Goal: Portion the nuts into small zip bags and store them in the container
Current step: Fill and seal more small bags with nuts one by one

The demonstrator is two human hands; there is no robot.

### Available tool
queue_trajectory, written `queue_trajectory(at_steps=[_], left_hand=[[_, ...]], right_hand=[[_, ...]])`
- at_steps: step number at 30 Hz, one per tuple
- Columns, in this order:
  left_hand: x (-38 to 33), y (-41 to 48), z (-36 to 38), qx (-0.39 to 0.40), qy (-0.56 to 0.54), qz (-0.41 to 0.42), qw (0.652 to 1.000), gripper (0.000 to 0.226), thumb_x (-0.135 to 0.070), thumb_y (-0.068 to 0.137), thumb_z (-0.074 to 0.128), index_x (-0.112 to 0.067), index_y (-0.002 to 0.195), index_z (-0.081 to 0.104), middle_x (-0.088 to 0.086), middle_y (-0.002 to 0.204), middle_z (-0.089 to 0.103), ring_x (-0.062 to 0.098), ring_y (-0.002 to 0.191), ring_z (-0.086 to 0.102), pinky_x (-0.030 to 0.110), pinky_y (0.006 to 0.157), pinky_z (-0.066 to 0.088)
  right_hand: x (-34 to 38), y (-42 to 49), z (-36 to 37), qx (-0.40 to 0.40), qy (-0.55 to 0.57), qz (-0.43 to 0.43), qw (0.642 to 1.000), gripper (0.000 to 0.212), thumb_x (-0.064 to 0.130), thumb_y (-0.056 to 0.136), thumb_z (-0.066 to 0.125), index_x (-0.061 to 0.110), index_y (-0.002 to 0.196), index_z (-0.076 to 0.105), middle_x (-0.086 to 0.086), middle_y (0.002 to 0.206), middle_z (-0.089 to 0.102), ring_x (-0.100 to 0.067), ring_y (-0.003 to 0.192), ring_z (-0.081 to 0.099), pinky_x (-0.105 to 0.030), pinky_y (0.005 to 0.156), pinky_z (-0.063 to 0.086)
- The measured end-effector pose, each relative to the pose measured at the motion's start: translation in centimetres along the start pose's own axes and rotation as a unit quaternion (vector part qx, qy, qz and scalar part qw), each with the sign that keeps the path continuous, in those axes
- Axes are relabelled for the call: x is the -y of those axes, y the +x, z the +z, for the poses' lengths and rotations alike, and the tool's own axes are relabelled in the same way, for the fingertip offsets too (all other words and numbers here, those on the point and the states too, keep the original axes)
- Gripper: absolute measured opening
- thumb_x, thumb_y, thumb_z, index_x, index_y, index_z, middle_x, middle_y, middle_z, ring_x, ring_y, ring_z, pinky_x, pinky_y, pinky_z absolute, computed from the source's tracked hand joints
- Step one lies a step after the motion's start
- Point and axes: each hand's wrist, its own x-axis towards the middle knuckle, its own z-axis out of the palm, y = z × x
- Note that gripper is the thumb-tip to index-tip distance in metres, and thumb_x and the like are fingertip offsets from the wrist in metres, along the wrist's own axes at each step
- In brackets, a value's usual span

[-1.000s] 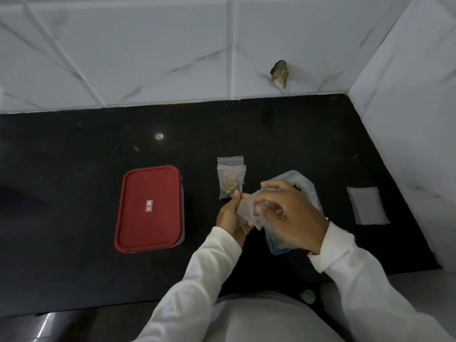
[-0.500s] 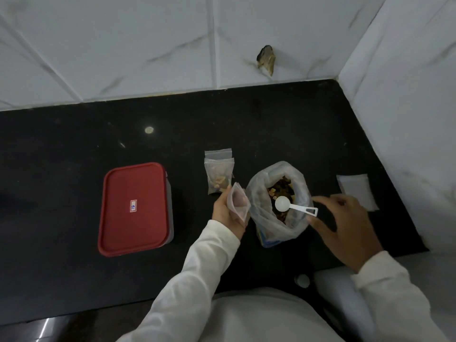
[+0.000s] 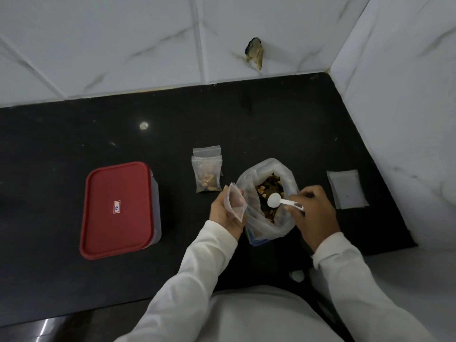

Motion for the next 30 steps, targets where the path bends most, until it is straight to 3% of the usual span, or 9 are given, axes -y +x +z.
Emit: queue_trajectory(at_steps=[2, 3, 5, 9, 13, 17, 20, 24, 30], left_hand=[[0.1, 0.1, 0.1, -0.002, 0.008, -0.002, 1.0, 0.029, -0.035, 0.097, 0.054, -0.018, 0.121, 0.057, 0.002, 0.087, 0.062, 0.012, 0.072, 0.057, 0.018, 0.092, 0.037], [0.2, 0.1, 0.2, -0.003, 0.006, -0.002, 1.0, 0.029, -0.034, 0.097, 0.054, -0.018, 0.121, 0.057, 0.002, 0.087, 0.062, 0.012, 0.073, 0.056, 0.018, 0.089, 0.038], [0.4, 0.3, 0.2, -0.003, -0.004, -0.001, 1.0, 0.022, -0.033, 0.097, 0.055, -0.021, 0.113, 0.063, 0.003, 0.086, 0.064, 0.011, 0.071, 0.059, 0.02, 0.068, 0.049], [0.9, 0.6, 0.2, 0.003, -0.026, 0.006, 1.0, 0.019, -0.03, 0.095, 0.059, -0.013, 0.096, 0.067, 0.004, 0.08, 0.067, 0.011, 0.062, 0.066, 0.02, 0.049, 0.052], [1.3, 0.1, 0.7, 0.02, -0.045, 0.005, 0.999, 0.023, -0.027, 0.097, 0.056, -0.009, 0.088, 0.067, 0.007, 0.07, 0.071, 0.014, 0.054, 0.069, 0.02, 0.044, 0.052], [1.6, 0.1, 0.8, 0.012, -0.023, 0.009, 1.0, 0.025, -0.028, 0.098, 0.054, -0.01, 0.085, 0.067, 0.005, 0.065, 0.071, 0.013, 0.053, 0.069, 0.028, 0.057, 0.052], [1.8, 0.9, 0.5, -0.003, -0.011, 0.022, 1.0, 0.02, -0.029, 0.096, 0.058, -0.012, 0.09, 0.067, 0.003, 0.067, 0.071, 0.013, 0.058, 0.069, 0.029, 0.063, 0.051], [1.8, 2.4, 0.0, -0.016, -0.023, 0.043, 0.999, 0.02, -0.031, 0.095, 0.058, -0.013, 0.092, 0.066, 0.004, 0.076, 0.068, 0.014, 0.073, 0.064, 0.028, 0.066, 0.05], [1.6, 2.9, -0.1, -0.037, -0.005, 0.038, 0.999, 0.019, -0.032, 0.094, 0.061, -0.014, 0.089, 0.067, 0.003, 0.067, 0.069, 0.014, 0.065, 0.065, 0.028, 0.058, 0.051]], right_hand=[[-0.5, 0.0, 0.3, -0.003, 0.012, -0.003, 1.0, 0.015, 0.014, 0.082, 0.074, 0.009, 0.096, 0.073, -0.011, 0.11, 0.056, -0.019, 0.09, 0.058, -0.024, 0.078, 0.039], [-0.8, 0.0, 0.4, -0.002, 0.027, -0.001, 1.0, 0.017, 0.015, 0.081, 0.075, 0.009, 0.097, 0.073, -0.01, 0.108, 0.058, -0.018, 0.09, 0.059, -0.026, 0.079, 0.043], [-1.1, 0.0, 0.7, 0.006, 0.077, 0.018, 0.997, 0.023, 0.019, 0.08, 0.076, 0.01, 0.101, 0.074, -0.008, 0.102, 0.064, -0.018, 0.089, 0.062, -0.03, 0.081, 0.05], [-0.5, -0.3, 0.7, 0.001, 0.124, 0.011, 0.992, 0.024, 0.007, 0.08, 0.073, 0.02, 0.1, 0.078, -0.006, 0.089, 0.074, -0.026, 0.084, 0.068, -0.013, 0.072, 0.043], [0.1, 0.0, 0.7, -0.041, 0.11, -0.016, 0.993, 0.018, 0.009, 0.084, 0.071, 0.016, 0.1, 0.076, -0.004, 0.084, 0.072, -0.019, 0.078, 0.067, -0.032, 0.073, 0.055], [0.7, 2.1, 0.6, -0.071, -0.027, -0.049, 0.996, 0.021, 0.009, 0.082, 0.073, 0.009, 0.102, 0.073, -0.01, 0.086, 0.069, -0.022, 0.08, 0.064, -0.036, 0.07, 0.057], [1.6, 3.1, 0.7, -0.047, -0.096, -0.086, 0.991, 0.021, 0.004, 0.078, 0.074, 0.006, 0.099, 0.073, -0.013, 0.082, 0.069, -0.027, 0.078, 0.063, -0.04, 0.067, 0.057], [2.4, 3.5, 2.0, 0.014, -0.067, -0.075, 0.995, 0.029, 0.007, 0.087, 0.064, 0.01, 0.115, 0.068, -0.013, 0.096, 0.068, -0.029, 0.096, 0.06, -0.041, 0.082, 0.053], [2.4, 4.0, 2.2, 0.03, 0.005, -0.03, 0.999, 0.03, 0.006, 0.087, 0.06, 0.018, 0.112, 0.072, -0.011, 0.105, 0.065, -0.025, 0.1, 0.06, -0.038, 0.088, 0.051]])
